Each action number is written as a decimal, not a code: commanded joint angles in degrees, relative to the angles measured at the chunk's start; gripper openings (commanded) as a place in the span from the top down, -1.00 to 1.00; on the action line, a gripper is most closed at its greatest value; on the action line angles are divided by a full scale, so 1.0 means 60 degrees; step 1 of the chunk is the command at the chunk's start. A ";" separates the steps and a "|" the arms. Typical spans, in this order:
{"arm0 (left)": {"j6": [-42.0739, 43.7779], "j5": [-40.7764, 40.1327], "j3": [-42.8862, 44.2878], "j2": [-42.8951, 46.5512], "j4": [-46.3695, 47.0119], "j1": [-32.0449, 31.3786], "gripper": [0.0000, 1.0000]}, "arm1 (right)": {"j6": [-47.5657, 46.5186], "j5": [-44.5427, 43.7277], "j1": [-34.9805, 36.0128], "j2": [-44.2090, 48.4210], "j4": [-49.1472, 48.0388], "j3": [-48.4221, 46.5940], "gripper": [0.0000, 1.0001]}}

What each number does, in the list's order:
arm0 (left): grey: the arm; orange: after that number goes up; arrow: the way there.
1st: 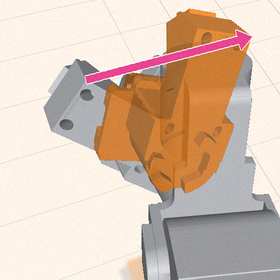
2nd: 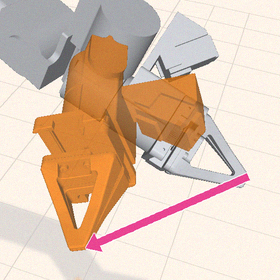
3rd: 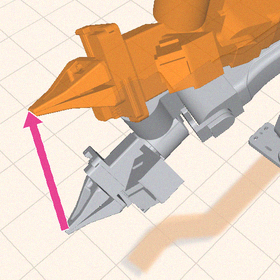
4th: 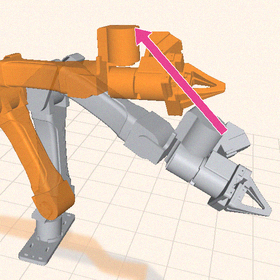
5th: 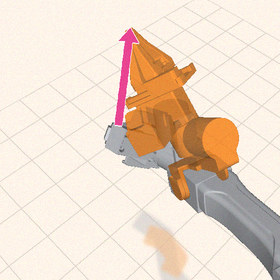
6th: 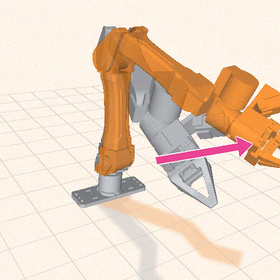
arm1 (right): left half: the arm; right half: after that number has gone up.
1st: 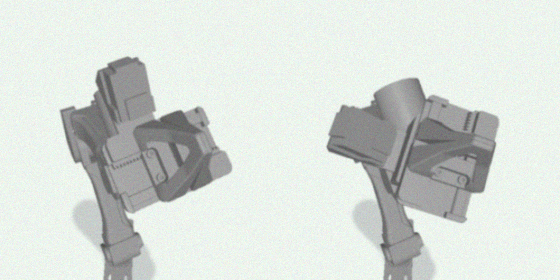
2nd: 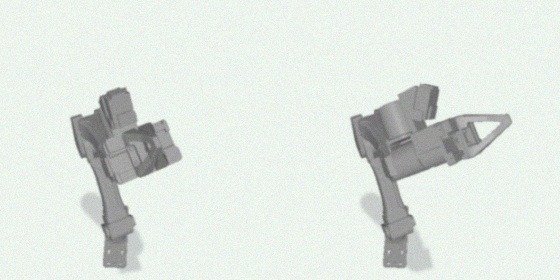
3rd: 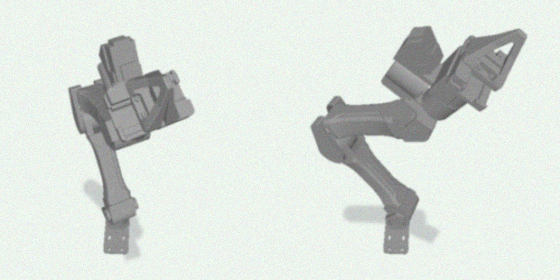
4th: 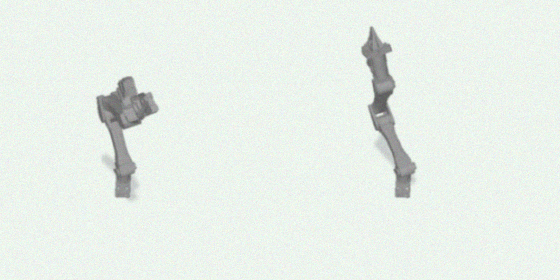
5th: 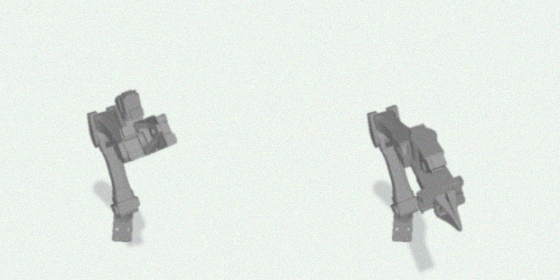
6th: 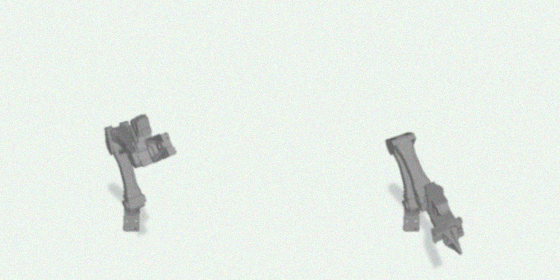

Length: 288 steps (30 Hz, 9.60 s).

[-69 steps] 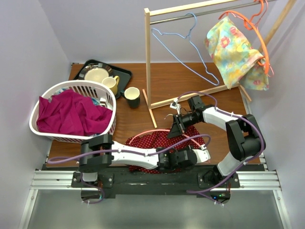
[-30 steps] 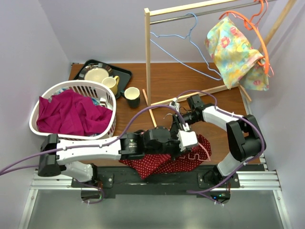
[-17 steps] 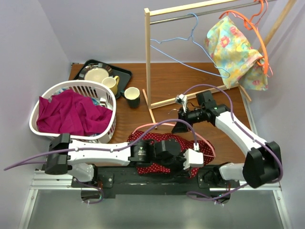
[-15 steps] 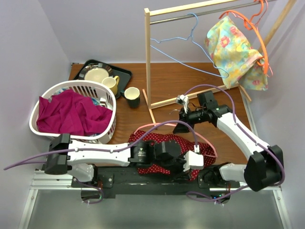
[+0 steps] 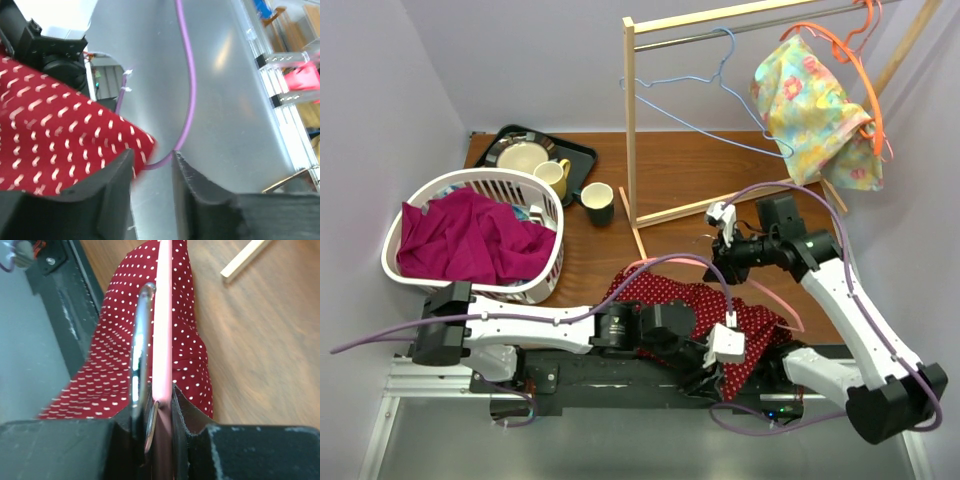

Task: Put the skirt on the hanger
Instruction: Place skirt on hanger, then pass the hanger from the right arm to the left, then pass the hanger from the left arm to the right, then hang the hanger with skirt onto the clothesline

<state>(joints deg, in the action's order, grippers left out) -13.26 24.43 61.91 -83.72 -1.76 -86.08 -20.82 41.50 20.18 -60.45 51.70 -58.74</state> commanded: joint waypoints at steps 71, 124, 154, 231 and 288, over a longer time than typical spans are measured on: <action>0.1462 -0.0790 0.3964 -0.3023 0.0545 -0.0126 1.00 | 0.2606 -0.5993 -0.2134 0.0773 -0.0502 -0.3495 1.00; 0.6106 -0.1040 0.1649 0.2353 -0.3631 0.4459 -0.83 | -0.6373 0.2386 0.0166 -0.0179 0.4566 -0.3627 1.00; 0.3528 -0.1609 -0.1016 0.6673 -0.2885 0.4782 1.00 | -0.7662 0.3015 0.0225 -0.1014 0.5679 -0.2852 -0.13; 0.3689 -0.3177 -0.4913 0.8710 -0.0762 0.4782 -0.65 | -0.1130 0.0437 -0.9736 0.3003 -0.0735 -0.1005 1.00; 0.3747 -0.3397 -0.4928 0.8124 -0.0747 0.5133 -0.67 | 0.3235 -0.2052 -0.5752 -0.4940 -0.4062 -0.9003 1.00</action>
<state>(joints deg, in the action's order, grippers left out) 8.58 4.21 32.88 -34.98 -9.39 -55.88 -2.26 30.04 -14.57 -90.72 35.07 -110.10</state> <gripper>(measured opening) 0.832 0.154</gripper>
